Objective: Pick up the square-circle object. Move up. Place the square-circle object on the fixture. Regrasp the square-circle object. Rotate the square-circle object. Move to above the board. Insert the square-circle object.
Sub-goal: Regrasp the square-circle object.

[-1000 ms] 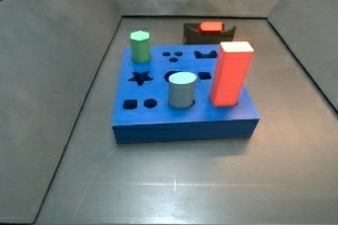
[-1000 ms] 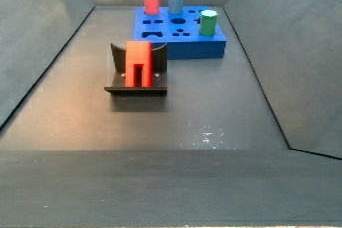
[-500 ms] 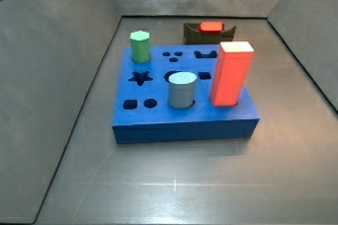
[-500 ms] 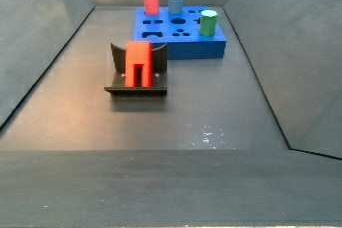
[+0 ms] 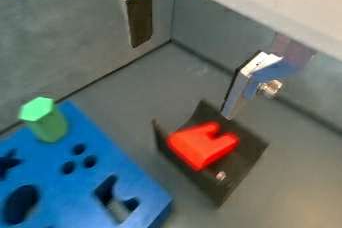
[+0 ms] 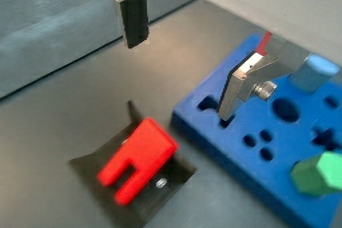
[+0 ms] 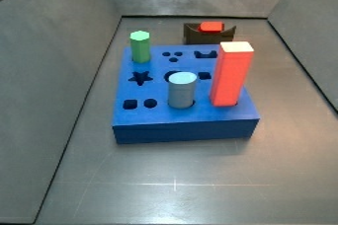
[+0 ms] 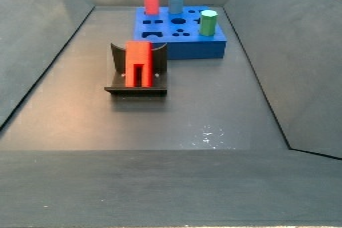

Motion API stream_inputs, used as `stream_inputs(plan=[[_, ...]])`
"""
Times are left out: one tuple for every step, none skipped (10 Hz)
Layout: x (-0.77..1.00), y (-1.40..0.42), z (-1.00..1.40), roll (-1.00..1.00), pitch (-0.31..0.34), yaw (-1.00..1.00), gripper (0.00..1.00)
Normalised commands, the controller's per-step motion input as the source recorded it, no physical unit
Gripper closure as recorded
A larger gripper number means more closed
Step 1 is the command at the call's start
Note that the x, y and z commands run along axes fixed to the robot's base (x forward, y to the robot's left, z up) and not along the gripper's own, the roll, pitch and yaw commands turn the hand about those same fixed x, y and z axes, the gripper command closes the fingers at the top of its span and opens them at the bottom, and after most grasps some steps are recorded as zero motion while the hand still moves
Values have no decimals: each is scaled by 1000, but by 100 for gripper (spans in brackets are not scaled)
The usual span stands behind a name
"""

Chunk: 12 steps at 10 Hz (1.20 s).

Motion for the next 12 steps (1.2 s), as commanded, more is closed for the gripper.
stream_inputs(plan=[[-31,-18,4,1000,-17,26,0],[-21,-18,12,1000,-14,27,0],[-8,-18,9,1000,-12,28,0],[-2,-19,4,1000,-8,29,0],[16,-22,-8,1000,-1,30,0],[30,-21,-11,1000,9,33,0],[43,-25,-13,1000,19,36,0],[52,-25,-14,1000,27,39,0],[66,-30,-9,1000,51,46,0],[79,-34,-12,1000,74,54,0],[93,-34,-18,1000,113,77,0],[95,-37,-20,987,134,91,0]])
